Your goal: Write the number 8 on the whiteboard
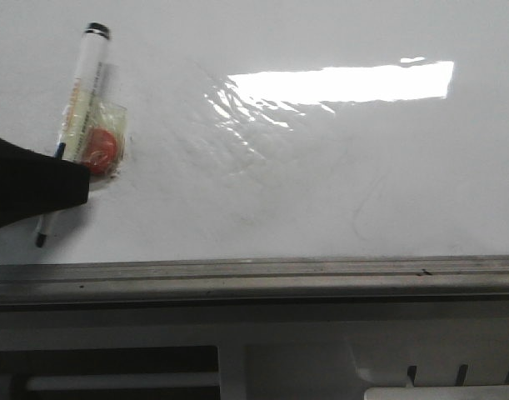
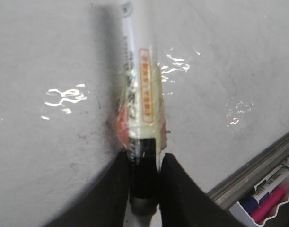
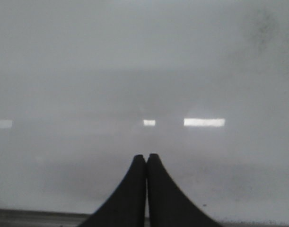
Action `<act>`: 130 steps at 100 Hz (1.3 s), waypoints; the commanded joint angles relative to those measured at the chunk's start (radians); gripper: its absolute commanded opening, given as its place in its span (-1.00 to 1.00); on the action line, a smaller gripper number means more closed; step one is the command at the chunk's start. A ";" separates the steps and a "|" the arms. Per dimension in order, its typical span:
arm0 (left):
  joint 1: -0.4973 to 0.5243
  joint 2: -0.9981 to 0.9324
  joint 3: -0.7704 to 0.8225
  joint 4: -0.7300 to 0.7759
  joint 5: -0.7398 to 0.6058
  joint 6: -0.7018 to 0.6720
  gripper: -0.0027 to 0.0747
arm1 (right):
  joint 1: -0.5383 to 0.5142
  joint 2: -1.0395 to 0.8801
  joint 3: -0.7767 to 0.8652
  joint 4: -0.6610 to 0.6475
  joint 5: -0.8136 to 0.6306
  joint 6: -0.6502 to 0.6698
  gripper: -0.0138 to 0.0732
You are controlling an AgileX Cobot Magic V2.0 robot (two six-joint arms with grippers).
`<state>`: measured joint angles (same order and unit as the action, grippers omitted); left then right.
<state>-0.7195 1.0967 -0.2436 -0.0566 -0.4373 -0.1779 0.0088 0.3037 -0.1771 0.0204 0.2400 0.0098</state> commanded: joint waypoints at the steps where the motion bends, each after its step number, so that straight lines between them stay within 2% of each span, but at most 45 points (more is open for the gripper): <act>1: -0.003 -0.003 -0.026 -0.014 -0.056 -0.009 -0.98 | 0.039 0.015 -0.035 -0.014 -0.037 -0.004 -0.83; 20: -0.003 -0.013 -0.028 0.051 -0.076 -0.009 -0.98 | 0.227 0.052 -0.099 -0.014 0.082 -0.010 -0.83; 31: -0.010 -0.029 -0.046 0.194 -0.075 -0.009 -0.98 | 0.351 0.100 -0.160 -0.007 0.162 -0.010 -0.79; 41: -0.016 -0.029 -0.082 0.347 -0.075 -0.009 -0.98 | 0.482 0.147 -0.224 0.005 0.157 -0.010 -0.50; 53: -0.037 -0.029 -0.124 0.463 -0.077 -0.009 -0.98 | 0.613 0.213 -0.301 0.005 0.111 -0.004 0.03; 61: -0.055 -0.029 -0.146 0.528 -0.079 -0.009 -0.98 | 0.691 0.269 -0.361 0.033 0.108 -0.004 0.21; 79: -0.072 -0.021 -0.164 0.723 -0.105 -0.003 -0.98 | 0.776 0.391 -0.448 0.078 -0.001 -0.004 0.20; 95: -0.072 -0.021 -0.164 0.723 -0.105 -0.003 -0.98 | 0.804 0.515 -0.526 0.206 -0.022 -0.004 0.20; 117: -0.072 -0.021 -0.164 0.723 -0.110 -0.003 -0.98 | 0.871 0.657 -0.602 0.255 -0.008 -0.004 0.20; 130: -0.072 -0.021 -0.164 0.722 -0.110 -0.003 -0.98 | 0.885 0.707 -0.623 0.255 -0.057 -0.004 0.16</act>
<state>-0.7833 1.0863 -0.3750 0.6873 -0.4672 -0.1786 0.8882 0.9942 -0.7554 0.2637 0.2858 0.0124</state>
